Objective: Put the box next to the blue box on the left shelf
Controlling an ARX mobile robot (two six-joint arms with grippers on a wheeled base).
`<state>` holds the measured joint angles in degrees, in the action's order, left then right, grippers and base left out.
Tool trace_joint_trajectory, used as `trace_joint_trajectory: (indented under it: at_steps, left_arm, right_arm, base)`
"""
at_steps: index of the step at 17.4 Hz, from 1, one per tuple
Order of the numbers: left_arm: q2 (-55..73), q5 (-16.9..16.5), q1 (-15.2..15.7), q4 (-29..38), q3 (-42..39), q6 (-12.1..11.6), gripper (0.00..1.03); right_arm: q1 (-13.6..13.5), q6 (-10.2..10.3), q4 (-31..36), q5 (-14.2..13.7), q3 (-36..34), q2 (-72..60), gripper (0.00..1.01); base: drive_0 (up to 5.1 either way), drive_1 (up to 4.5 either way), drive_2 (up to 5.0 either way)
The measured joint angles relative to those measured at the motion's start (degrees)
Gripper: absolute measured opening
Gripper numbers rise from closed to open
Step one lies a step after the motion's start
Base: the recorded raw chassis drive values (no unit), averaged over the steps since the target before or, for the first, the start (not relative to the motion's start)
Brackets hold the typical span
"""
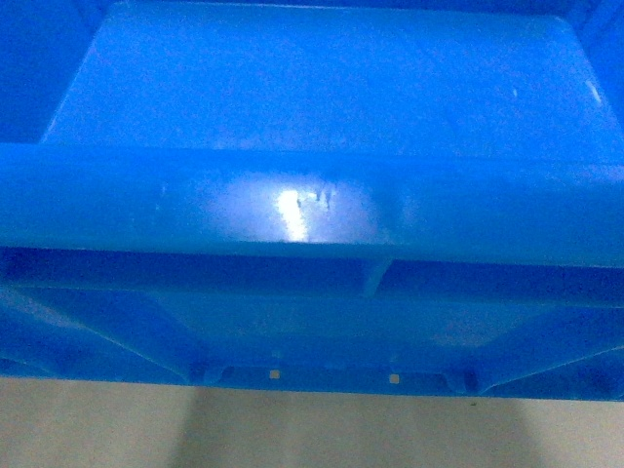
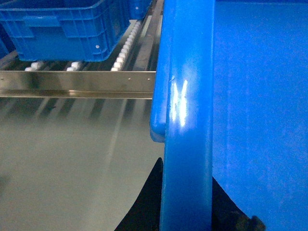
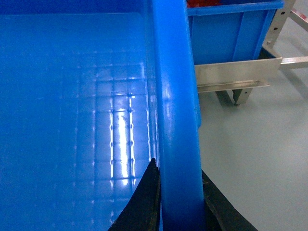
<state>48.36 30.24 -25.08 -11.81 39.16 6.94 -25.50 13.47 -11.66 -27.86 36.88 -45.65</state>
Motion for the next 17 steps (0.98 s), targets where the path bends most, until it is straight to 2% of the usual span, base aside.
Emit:
trace_joint_trajectory:
  at_steps: [17]
  left_arm:
    - [-0.1, 0.0, -0.1, 0.2, 0.0, 0.0, 0.11]
  right_arm:
    - [0.0, -0.2, 0.1, -0.2, 0.0, 0.2, 0.11]
  base:
    - [0.2, 0.22, 0.2]
